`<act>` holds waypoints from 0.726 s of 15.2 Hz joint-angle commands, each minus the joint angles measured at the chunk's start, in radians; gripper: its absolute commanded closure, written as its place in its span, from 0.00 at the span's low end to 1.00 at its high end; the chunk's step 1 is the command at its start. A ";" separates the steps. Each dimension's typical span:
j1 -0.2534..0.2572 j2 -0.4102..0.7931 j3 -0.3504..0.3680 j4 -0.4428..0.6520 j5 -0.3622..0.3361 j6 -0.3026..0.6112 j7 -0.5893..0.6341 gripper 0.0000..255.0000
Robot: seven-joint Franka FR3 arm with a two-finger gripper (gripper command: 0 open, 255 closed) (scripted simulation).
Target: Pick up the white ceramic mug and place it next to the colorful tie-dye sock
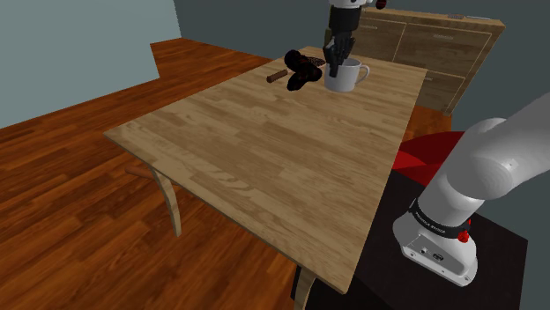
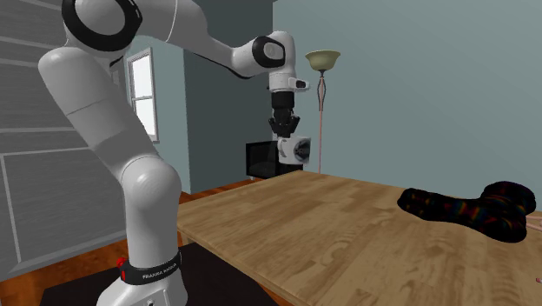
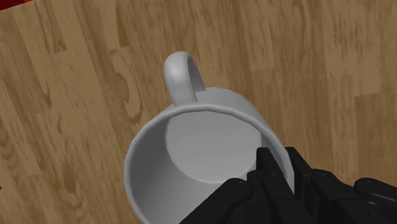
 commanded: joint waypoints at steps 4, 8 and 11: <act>-0.024 0.178 -0.045 0.166 -0.015 0.016 -0.063 1.00; -0.042 0.322 -0.076 0.315 -0.015 0.013 -0.113 1.00; -0.056 0.435 -0.096 0.444 -0.007 -0.001 -0.150 1.00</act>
